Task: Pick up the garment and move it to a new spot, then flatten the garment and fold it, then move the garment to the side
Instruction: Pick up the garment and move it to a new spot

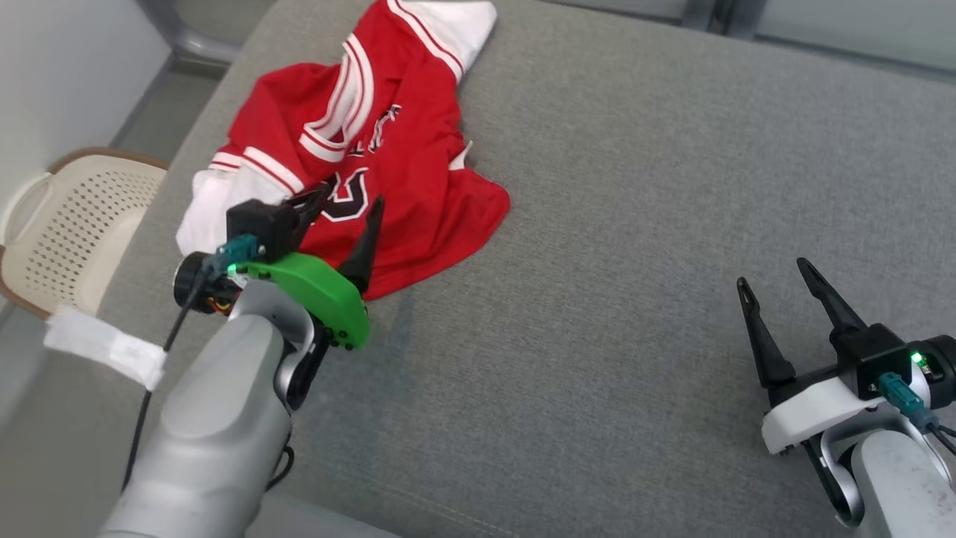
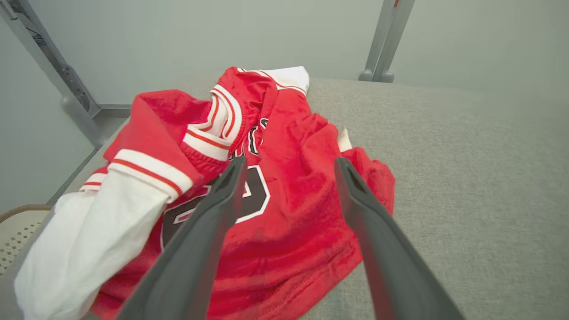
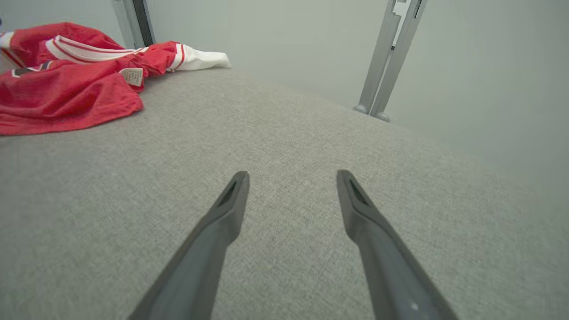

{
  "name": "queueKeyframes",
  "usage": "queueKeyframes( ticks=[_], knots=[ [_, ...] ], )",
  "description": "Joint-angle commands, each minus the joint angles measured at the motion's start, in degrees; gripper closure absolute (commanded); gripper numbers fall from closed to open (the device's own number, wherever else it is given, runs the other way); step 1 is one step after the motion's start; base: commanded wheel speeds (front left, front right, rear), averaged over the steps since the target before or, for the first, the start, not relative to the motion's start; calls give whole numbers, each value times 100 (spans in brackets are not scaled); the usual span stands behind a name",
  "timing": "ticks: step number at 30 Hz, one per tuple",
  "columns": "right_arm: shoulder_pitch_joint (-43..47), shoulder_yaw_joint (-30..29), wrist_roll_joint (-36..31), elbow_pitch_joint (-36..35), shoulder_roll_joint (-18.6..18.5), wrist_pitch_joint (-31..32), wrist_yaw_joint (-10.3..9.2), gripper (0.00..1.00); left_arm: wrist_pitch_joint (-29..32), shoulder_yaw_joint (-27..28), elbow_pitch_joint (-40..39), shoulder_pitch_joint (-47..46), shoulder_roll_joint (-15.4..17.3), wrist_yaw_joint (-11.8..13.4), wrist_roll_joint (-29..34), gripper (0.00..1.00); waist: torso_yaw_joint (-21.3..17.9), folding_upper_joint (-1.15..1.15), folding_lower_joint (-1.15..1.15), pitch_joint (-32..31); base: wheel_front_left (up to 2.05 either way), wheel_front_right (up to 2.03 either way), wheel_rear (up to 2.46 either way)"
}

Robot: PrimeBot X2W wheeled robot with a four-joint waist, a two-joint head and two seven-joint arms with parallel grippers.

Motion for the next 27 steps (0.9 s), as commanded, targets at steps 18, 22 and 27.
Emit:
queueKeyframes(
  ticks=[18,22,27],
  knots=[
    [-348,224,144,98,290,-16,-8,0,642,-1029,1826,-1440,834,17,-1438,98,-2008,0,-1,1152,0,0,0],
    [-291,212,191,163,383,-15,-8,0,361,-1006,2051,-1484,775,7,-1527,100,-2065,0,-1,1004,0,0,0],
    [-29,128,269,266,518,-15,-8,0,344,-1298,1494,-1246,712,-17,-1737,100,-2068,0,-1,553,0,0,0]
  ],
)
